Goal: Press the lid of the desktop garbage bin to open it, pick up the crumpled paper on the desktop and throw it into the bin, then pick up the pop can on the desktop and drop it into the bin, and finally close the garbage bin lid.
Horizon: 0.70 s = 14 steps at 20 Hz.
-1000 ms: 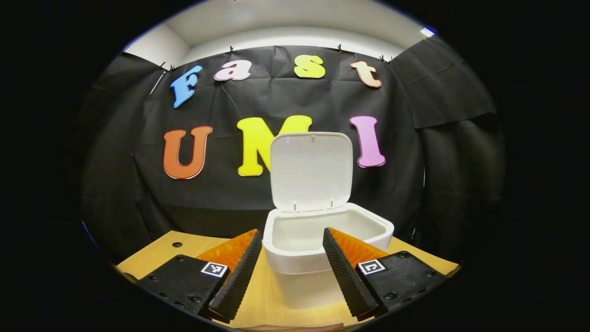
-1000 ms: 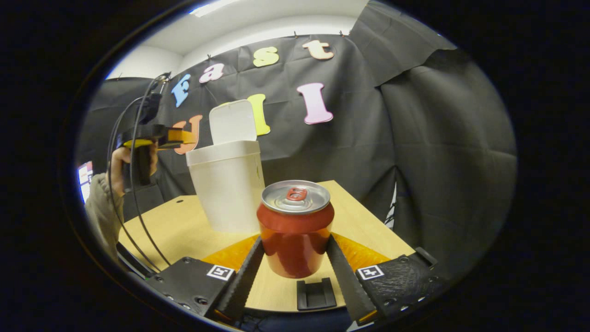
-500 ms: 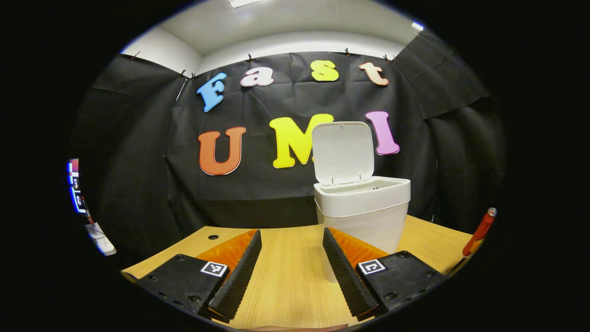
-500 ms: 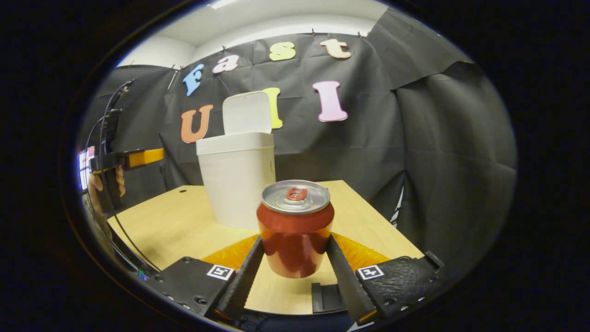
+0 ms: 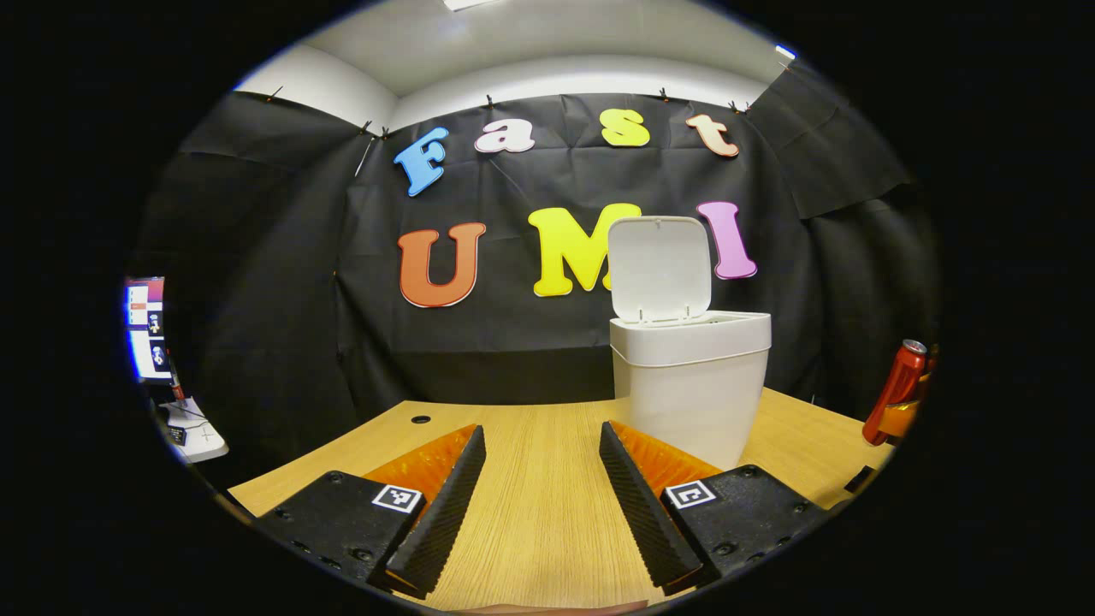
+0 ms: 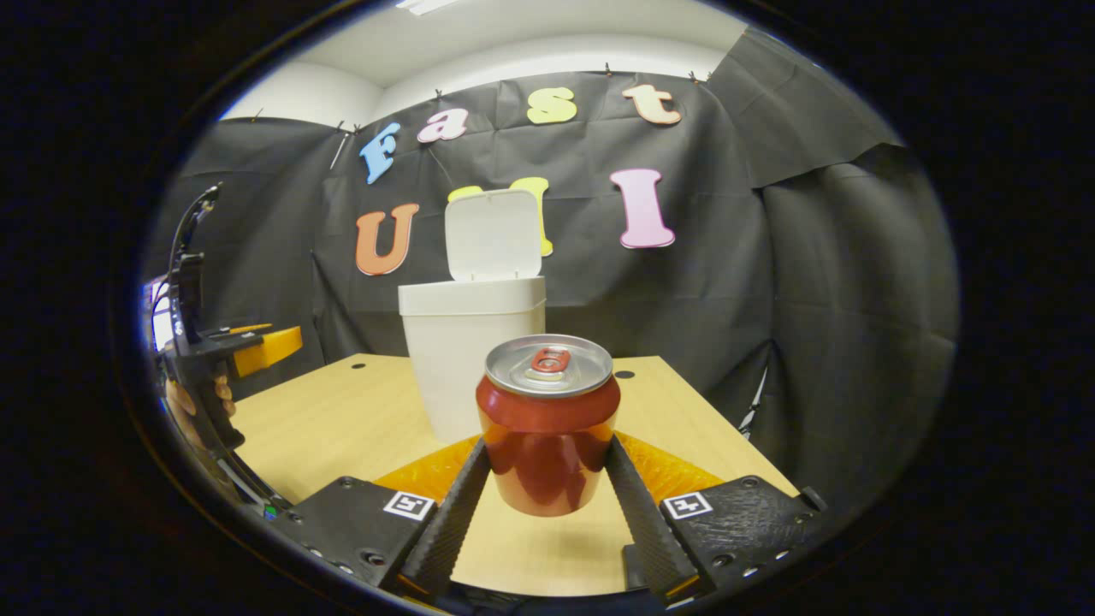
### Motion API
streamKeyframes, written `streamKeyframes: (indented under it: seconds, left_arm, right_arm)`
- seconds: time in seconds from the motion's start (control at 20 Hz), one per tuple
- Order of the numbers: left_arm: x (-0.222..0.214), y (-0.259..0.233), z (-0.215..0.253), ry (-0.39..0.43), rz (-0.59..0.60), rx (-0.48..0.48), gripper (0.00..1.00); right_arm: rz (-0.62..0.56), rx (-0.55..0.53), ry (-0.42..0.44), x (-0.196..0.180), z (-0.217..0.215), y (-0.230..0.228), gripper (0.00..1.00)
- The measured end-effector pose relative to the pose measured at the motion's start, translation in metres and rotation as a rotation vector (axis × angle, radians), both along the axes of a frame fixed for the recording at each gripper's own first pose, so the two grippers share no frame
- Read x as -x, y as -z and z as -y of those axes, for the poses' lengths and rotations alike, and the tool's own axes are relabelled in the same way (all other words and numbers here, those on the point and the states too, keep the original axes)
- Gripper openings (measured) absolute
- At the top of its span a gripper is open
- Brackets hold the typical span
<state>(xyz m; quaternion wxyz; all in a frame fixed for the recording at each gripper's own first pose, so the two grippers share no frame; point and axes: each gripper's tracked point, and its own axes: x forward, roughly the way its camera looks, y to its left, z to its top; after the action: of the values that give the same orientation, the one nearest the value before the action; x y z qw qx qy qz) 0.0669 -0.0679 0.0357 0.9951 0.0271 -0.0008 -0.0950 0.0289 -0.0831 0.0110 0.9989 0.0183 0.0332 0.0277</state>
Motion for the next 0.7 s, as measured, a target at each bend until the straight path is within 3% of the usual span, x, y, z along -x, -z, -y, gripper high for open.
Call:
streamKeyframes:
  seconds: [0.45,0.7]
  left_arm:
    - [0.028,-0.017,-0.016,0.058,0.009,0.073,0.89]
    - [0.019,-0.010,-0.033,0.032,-0.022,0.068,0.89]
  right_arm:
    - [0.050,0.043,-0.026,-0.012,-0.049,-0.071,0.81]
    - [0.061,0.040,-0.082,-0.033,-0.077,-0.129,0.82]
